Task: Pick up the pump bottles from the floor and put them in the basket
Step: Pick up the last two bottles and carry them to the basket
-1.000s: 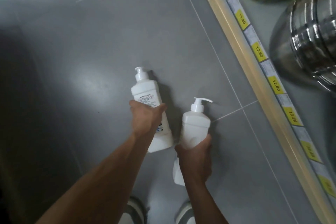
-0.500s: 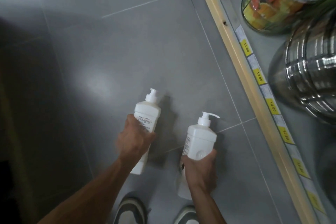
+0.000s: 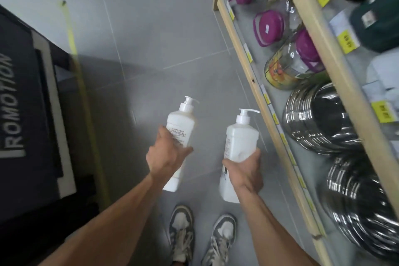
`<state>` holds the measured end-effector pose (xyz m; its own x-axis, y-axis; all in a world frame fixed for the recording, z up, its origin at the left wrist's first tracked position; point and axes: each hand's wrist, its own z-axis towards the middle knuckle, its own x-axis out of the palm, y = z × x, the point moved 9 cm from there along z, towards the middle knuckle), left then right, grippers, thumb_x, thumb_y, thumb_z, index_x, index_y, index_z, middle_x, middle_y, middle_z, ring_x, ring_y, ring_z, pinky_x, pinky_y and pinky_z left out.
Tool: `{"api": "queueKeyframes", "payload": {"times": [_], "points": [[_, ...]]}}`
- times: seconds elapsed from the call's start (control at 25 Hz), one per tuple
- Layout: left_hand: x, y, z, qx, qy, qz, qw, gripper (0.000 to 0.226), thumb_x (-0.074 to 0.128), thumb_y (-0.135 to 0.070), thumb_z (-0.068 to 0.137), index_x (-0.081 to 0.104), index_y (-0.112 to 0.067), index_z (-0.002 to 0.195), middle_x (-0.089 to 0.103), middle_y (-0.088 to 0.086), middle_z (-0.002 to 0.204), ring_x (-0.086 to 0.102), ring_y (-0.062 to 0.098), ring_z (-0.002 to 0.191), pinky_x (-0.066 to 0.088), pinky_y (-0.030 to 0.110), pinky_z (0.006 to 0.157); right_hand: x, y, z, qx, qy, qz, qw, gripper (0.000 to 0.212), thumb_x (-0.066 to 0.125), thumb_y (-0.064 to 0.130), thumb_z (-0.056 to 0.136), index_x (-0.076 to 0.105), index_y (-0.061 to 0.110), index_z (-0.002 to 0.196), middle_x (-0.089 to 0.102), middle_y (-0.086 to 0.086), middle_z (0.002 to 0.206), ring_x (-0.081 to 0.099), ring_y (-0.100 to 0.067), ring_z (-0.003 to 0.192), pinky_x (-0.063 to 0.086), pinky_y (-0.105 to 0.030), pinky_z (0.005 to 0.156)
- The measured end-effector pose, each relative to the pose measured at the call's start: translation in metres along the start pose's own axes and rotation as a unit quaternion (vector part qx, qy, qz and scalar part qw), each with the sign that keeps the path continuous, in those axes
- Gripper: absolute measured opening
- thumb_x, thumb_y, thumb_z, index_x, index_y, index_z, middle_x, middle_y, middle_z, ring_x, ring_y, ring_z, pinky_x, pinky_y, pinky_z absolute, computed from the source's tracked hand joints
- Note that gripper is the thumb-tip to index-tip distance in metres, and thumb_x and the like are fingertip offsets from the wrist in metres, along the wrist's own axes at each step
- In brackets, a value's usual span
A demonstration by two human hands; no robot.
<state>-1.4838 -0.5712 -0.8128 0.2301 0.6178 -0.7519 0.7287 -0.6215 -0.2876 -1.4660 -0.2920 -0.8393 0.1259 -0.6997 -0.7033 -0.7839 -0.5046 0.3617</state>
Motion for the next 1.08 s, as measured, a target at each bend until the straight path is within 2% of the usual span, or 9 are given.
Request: {"api": "queueKeyframes", "payload": {"times": [0.12,0.24,0.44,0.56,0.8,0.96,1.08], "points": [[-0.068,-0.014,-0.058,0.003,0.006,-0.012,1.0,0.064,0.08,-0.047,0.067,0.036,-0.021,0.106,0.063,0.003,0.115,0.065,0.039,0.097,0.045,0.038,0.076,-0.059,0.048,-0.062,-0.015,0.018,-0.005,1.0,0.08,0.084,0.034,0.063,0.039,0.023,0.128,0.063,-0.002,0.121,0.066,-0.034,0.099,0.048,-0.038,0.078],[-0.145,-0.027,-0.132,0.008,0.013,-0.017,1.0,0.067,0.08,-0.047,0.066,0.037,-0.022,0.11,0.064,0.002,0.112,0.066,0.037,0.094,0.05,0.039,0.079,-0.131,0.089,-0.141,-0.03,0.044,-0.02,0.998,0.079,0.084,0.036,0.063,0.038,0.024,0.127,0.063,-0.002,0.12,0.065,-0.034,0.1,0.047,-0.036,0.077],[-0.248,-0.027,-0.242,0.001,-0.005,-0.061,0.998,0.067,0.079,-0.047,0.066,0.036,-0.024,0.112,0.061,-0.001,0.113,0.064,0.035,0.095,0.052,0.042,0.084,-0.229,0.123,-0.244,-0.037,0.038,-0.041,0.998,0.081,0.083,0.037,0.064,0.036,0.024,0.129,0.064,-0.003,0.118,0.063,-0.033,0.097,0.042,-0.035,0.075],[-0.29,-0.012,-0.285,-0.024,-0.022,-0.1,0.994,0.07,0.08,-0.051,0.065,0.033,-0.024,0.109,0.062,0.001,0.11,0.064,0.036,0.095,0.055,0.049,0.086,-0.27,0.133,-0.29,-0.039,0.018,-0.027,0.999,0.076,0.083,0.038,0.062,0.039,0.022,0.121,0.064,-0.004,0.114,0.062,-0.031,0.092,0.047,-0.037,0.077],[-0.35,0.006,-0.347,-0.005,-0.051,-0.128,0.99,0.069,0.077,-0.05,0.061,0.035,-0.024,0.109,0.061,0.001,0.107,0.066,0.034,0.09,0.056,0.051,0.083,-0.305,0.146,-0.365,-0.094,0.028,-0.024,0.995,0.079,0.082,0.038,0.059,0.039,0.022,0.123,0.065,-0.003,0.111,0.065,-0.03,0.091,0.054,-0.04,0.082],[-0.371,0.021,-0.382,-0.008,-0.073,-0.147,0.986,0.069,0.076,-0.05,0.059,0.036,-0.024,0.108,0.058,-0.002,0.103,0.065,0.03,0.087,0.057,0.049,0.082,-0.306,0.147,-0.393,-0.136,0.055,-0.049,0.988,0.076,0.082,0.038,0.063,0.037,0.025,0.123,0.063,-0.001,0.113,0.063,-0.031,0.097,0.048,-0.038,0.081],[-0.381,0.035,-0.4,-0.035,-0.109,-0.179,0.977,0.069,0.076,-0.05,0.059,0.036,-0.024,0.109,0.058,-0.003,0.102,0.065,0.028,0.086,0.057,0.049,0.081,-0.302,0.159,-0.401,-0.181,0.083,-0.085,0.976,0.075,0.082,0.038,0.064,0.036,0.026,0.122,0.064,-0.001,0.113,0.06,-0.03,0.09,0.047,-0.037,0.08]]}}
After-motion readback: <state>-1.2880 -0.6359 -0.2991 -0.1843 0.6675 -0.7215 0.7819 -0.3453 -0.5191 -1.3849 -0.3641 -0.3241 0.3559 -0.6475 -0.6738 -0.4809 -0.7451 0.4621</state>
